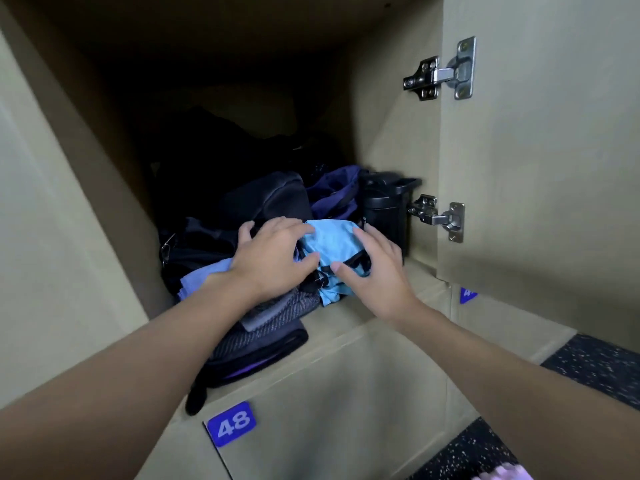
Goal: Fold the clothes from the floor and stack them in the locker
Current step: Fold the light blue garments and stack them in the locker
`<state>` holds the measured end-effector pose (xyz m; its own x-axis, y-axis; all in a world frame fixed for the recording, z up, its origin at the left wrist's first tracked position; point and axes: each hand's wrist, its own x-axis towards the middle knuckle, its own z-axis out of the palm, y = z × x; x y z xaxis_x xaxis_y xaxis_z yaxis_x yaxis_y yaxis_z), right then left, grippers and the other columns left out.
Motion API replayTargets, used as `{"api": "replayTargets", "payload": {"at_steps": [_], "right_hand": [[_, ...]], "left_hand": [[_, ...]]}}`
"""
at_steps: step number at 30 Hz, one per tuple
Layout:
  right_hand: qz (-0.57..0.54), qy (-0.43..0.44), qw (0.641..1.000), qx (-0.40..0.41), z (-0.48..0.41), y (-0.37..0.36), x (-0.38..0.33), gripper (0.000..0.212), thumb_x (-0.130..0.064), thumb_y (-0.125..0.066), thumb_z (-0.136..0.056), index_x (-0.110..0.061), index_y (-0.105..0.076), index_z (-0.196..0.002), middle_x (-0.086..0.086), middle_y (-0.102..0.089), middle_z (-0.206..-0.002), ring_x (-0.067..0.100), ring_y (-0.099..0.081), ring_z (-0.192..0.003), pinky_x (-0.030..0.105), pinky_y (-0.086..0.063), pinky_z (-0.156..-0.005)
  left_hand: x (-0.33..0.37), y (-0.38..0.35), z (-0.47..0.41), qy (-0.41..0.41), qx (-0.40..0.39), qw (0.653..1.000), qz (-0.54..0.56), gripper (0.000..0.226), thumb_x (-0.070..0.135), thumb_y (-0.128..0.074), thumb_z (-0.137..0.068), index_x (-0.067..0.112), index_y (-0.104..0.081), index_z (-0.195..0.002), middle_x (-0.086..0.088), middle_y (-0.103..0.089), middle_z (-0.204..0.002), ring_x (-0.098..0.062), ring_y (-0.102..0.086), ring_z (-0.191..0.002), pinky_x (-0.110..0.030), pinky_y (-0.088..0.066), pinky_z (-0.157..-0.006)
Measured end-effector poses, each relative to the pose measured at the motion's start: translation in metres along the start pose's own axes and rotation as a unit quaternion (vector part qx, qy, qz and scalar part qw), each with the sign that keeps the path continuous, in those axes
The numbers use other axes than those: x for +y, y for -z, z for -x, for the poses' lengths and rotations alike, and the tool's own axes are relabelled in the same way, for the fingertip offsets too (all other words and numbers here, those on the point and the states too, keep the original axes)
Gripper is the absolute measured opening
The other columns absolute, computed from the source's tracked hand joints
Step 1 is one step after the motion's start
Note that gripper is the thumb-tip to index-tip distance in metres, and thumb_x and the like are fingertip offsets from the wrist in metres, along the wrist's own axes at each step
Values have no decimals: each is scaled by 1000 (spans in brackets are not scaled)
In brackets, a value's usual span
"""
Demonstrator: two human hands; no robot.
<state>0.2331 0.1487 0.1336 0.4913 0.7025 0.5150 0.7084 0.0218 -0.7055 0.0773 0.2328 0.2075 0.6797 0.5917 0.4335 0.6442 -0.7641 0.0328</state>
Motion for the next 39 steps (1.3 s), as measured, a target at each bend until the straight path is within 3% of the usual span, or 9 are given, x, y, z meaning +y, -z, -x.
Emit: {"api": "replayTargets", "payload": {"at_steps": [6,10,17,21,23,26,30,35,39], "right_hand": [[-6,-33,999,-7,59,24,-2,63,-39,-68,-88,-20,-46,-143,-1,-40,-150,19,-31,-139,44,-28,-115],[11,-91,995,-45,120,38,14,49,-32,-66,-90,-16,-54,-135,6,-48,-138,24,-39,-133,45,-32,-112],[70,-183,970,-145,232,52,58,37,-25,-63,-93,-13,-59,-128,11,-57,-124,27,-54,-116,42,-43,-103],[88,-209,955,-189,301,50,78,14,-25,-60,-96,-23,-62,-109,-5,-59,-101,18,-56,-97,15,-41,-83],[78,-227,948,-207,331,40,91,14,-25,-61,-96,-20,-62,-108,-3,-59,-102,18,-54,-94,27,-43,-83],[79,-278,925,-247,370,26,116,36,-27,-61,-96,-10,-57,-127,5,-59,-123,20,-55,-108,29,-42,-90],[75,-313,903,-283,408,3,145,44,-29,-61,-96,-13,-52,-136,2,-54,-138,19,-50,-127,26,-38,-101],[87,-290,914,-270,410,-32,166,52,-33,-63,-95,-16,-47,-141,2,-50,-143,19,-46,-132,32,-37,-109],[100,-251,923,-275,386,-57,171,59,-35,-63,-93,-18,-42,-145,2,-46,-145,20,-40,-134,37,-36,-110]], "left_hand": [[39,8,47,-67,39,995,60,53,50,-49,-82,25,-64,-126,1,-64,-128,-24,-53,-123,-43,-34,-108],[71,-9,103,-74,27,988,132,47,43,-49,-79,24,-69,-117,2,-67,-115,-24,-55,-114,-46,-39,-103],[93,-89,207,-12,-132,965,226,45,47,-49,-74,23,-72,-106,9,-70,-103,-18,-63,-104,-41,-46,-100],[92,-139,267,53,-234,938,248,34,45,-51,-74,29,-71,-97,10,-71,-96,-18,-65,-98,-36,-50,-93],[86,-165,293,64,-266,932,239,23,44,-60,-81,30,-68,-97,12,-66,-94,-18,-64,-97,-36,-49,-92],[78,-201,324,65,-306,925,215,27,39,-68,-91,23,-65,-113,9,-61,-104,-18,-61,-102,-38,-46,-95],[79,-239,348,32,-323,932,163,42,43,-66,-92,24,-58,-129,2,-50,-136,-22,-49,-127,-43,-37,-109],[65,-273,343,9,-327,942,76,67,45,-60,-96,27,-31,-153,0,-21,-163,-22,-22,-148,-42,-18,-118],[53,-290,332,41,-317,943,89,56,37,-59,-98,21,-40,-149,1,-47,-147,-21,-41,-135,-37,-24,-112]]}}
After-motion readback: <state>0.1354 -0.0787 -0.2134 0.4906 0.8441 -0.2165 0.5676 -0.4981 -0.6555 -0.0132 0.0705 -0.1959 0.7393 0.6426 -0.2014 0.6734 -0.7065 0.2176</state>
